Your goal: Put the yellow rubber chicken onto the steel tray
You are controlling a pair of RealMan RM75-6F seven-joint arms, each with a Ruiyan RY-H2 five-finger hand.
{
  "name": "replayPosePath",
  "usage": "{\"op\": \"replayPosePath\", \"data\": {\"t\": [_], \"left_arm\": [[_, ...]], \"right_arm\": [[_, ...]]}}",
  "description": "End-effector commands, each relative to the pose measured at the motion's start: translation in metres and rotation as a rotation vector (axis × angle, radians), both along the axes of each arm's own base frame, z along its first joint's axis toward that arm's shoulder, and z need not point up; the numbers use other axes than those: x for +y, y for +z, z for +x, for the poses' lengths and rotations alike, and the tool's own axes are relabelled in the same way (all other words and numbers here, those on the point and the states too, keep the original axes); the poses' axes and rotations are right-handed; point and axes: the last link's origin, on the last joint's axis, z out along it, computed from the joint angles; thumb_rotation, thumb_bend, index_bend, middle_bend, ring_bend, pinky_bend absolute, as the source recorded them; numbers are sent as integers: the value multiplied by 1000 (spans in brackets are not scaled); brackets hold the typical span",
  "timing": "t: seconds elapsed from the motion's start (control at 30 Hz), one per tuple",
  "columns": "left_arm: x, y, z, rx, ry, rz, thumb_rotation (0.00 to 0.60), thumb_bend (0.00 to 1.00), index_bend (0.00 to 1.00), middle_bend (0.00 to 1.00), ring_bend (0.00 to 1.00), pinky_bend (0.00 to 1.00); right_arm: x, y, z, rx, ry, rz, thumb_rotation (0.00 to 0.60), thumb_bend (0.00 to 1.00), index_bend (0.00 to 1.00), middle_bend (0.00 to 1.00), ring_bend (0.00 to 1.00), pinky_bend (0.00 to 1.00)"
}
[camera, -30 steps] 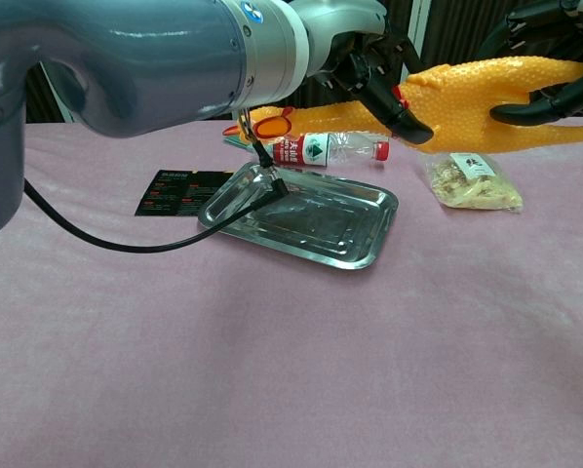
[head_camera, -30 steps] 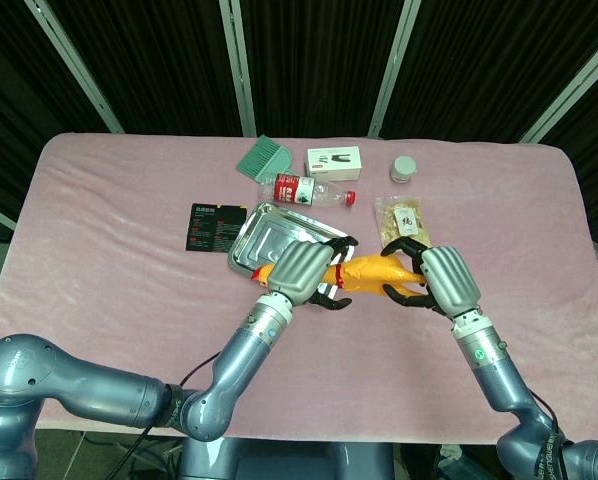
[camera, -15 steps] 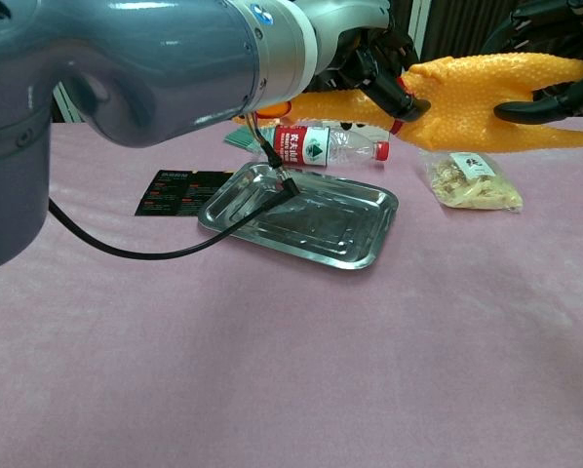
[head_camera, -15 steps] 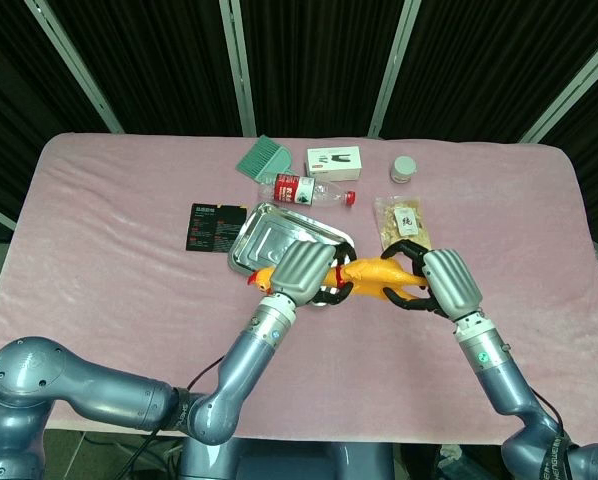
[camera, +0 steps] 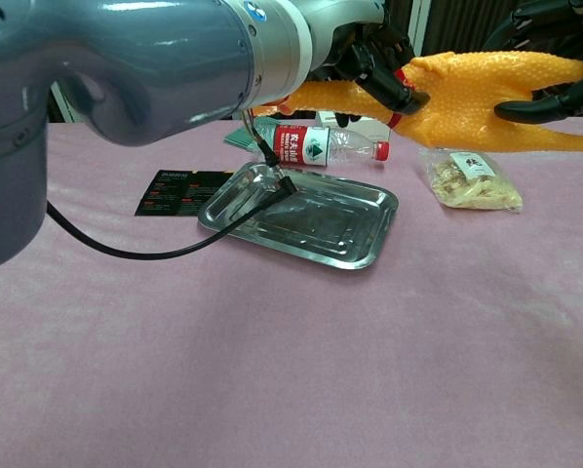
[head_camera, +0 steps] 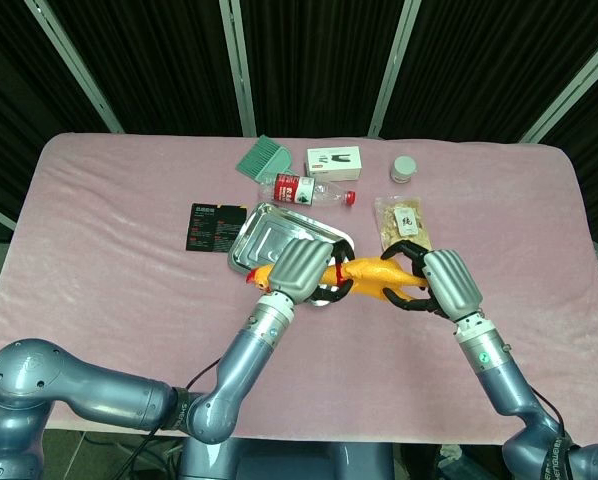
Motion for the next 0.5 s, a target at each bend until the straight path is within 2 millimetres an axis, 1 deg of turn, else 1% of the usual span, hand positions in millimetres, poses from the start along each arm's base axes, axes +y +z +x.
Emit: {"op": "replayPosePath", "data": {"t": [0.03,0.07,0.17,0.33,0.5], "left_arm": [[-1,2,-3,-1,-7,-28,600,382,332,509,497,453],[-1,3,-4,-7,-9,-35,600,337,295,489,476,436],[-1,8,-6,-20,-16,-45,600,253,211,434,427,415],[1,19,-15,-27,-22,-52,600,221,171,393,399,409],[4,32,-27,-29,-24,-21,600,217,165,387,395,407]], "right_arm": [[-1,1,-2,5,-6,-5,600,416,1000,847,789,770],[-1,1,-3,7,-9,-8,600,416,1000,847,789,770],[-2,2,-6,12,-18,-14,600,416,1000,847,789,770],[-4,6,-13,16,-39,-24,600,416,1000,847,789,770],[-5,9,-22,23,-58,-30,600,416,1000,847,789,770]]}}
